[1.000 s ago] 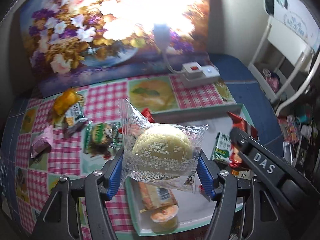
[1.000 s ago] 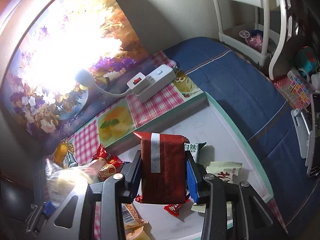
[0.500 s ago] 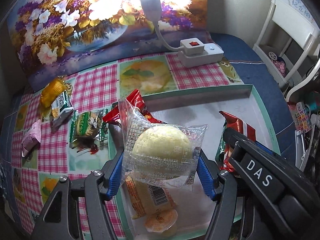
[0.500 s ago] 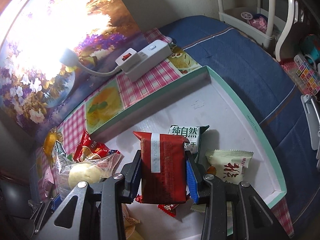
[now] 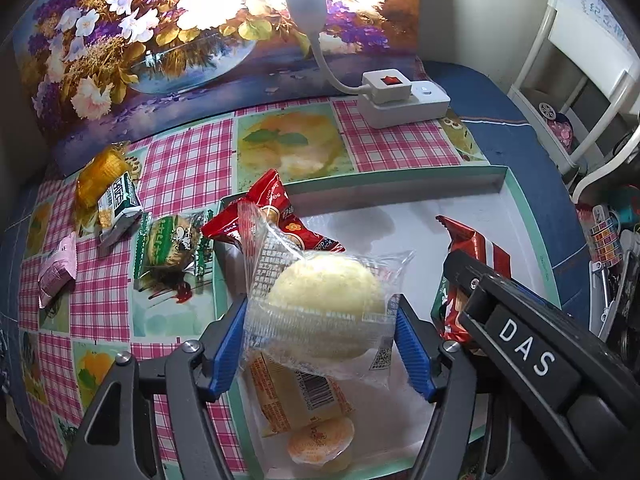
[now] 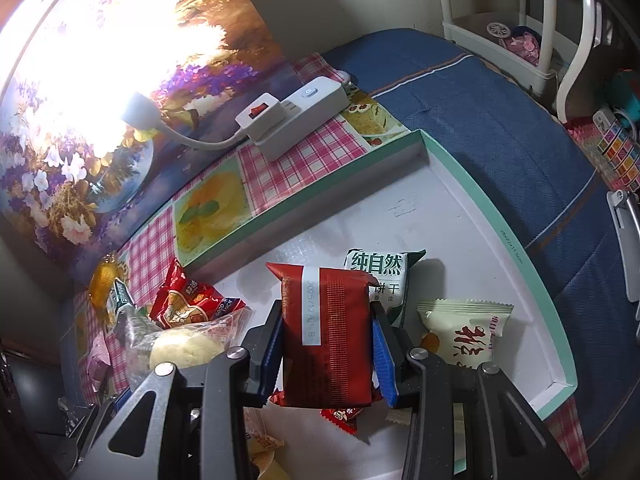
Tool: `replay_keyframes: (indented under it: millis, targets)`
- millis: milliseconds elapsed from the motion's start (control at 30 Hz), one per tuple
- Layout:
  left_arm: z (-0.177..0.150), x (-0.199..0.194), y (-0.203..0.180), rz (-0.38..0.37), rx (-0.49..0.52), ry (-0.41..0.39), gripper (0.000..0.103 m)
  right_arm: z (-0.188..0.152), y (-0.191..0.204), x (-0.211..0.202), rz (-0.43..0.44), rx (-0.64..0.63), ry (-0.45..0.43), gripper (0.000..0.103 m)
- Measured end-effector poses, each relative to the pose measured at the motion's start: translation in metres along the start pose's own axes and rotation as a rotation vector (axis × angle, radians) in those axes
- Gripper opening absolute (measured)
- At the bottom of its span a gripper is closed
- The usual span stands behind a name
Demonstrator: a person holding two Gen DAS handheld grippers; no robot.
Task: Organize snacks
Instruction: 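Open the right tool to drop the red cake while the left tool releases the bun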
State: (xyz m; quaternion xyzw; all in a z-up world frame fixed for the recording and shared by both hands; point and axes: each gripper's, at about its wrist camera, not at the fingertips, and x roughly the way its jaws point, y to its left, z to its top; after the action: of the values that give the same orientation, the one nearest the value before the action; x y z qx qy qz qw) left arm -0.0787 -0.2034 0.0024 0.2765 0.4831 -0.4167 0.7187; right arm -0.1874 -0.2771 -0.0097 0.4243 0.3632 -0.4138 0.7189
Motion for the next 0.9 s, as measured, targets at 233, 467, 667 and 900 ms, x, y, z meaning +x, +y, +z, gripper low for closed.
replay_keyframes:
  millis: [233,467,667,900]
  targets:
    - [0.001,-0.004,0.001,0.017,0.004,0.000,0.072,-0.001,0.002,0.000,0.004,-0.003,0.000,0.043]
    - [0.002,-0.009,0.010,0.054,-0.016,-0.003,0.076,0.000,0.001,0.000,0.008,-0.003,0.003,0.043]
    - [0.004,-0.008,0.026,0.077,-0.067,-0.001,0.076,-0.001,0.002,0.001,0.003,-0.002,0.009,0.044]
    - [0.007,-0.011,0.053,0.093,-0.171,-0.005,0.076,0.000,0.005,-0.002,0.007,-0.018,0.003,0.044]
